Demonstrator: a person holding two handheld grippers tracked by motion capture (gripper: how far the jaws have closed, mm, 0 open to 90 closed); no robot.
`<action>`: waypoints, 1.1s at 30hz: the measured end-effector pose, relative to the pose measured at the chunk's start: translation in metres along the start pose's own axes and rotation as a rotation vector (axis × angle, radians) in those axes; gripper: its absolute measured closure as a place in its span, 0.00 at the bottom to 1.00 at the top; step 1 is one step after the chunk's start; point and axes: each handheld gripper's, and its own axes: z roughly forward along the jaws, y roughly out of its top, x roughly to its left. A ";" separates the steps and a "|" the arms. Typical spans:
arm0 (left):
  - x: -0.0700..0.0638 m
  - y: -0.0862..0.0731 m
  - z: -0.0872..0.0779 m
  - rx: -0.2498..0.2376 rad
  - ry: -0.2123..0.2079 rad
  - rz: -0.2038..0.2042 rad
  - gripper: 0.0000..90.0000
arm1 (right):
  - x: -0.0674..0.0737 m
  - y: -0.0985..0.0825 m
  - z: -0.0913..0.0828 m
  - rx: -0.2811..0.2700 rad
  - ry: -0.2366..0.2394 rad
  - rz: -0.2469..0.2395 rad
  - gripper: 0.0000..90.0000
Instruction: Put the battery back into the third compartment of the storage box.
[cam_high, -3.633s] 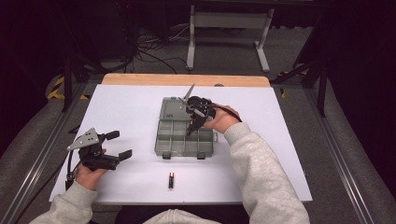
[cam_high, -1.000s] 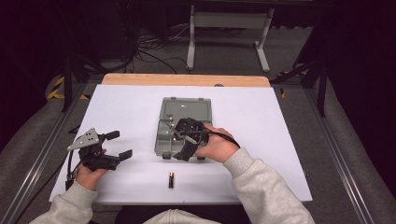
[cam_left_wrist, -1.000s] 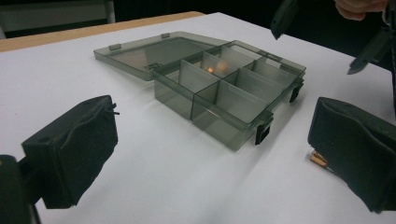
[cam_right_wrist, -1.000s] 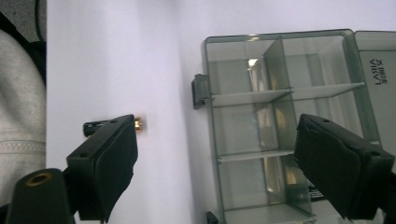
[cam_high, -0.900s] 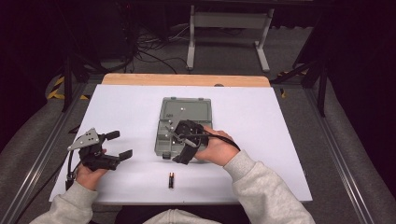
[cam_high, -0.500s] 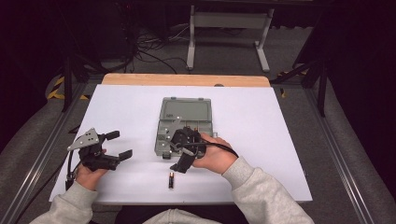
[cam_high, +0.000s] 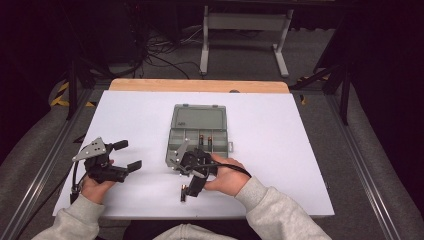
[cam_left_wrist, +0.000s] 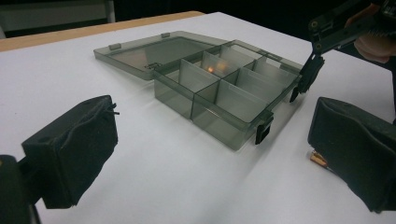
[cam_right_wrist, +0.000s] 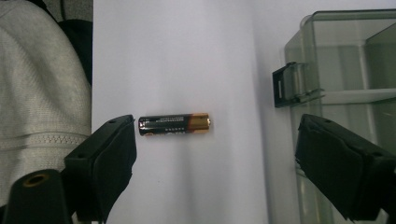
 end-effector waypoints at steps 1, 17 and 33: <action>0.000 0.000 0.000 0.000 0.000 0.000 0.02 | 0.001 -0.001 0.002 0.002 0.005 0.003 0.14; 0.000 0.000 0.000 -0.002 0.002 0.001 0.02 | 0.013 -0.004 0.026 0.044 0.058 -0.006 0.14; -0.001 0.000 0.000 0.000 -0.002 -0.001 0.02 | 0.019 -0.003 0.041 0.076 0.091 -0.010 0.15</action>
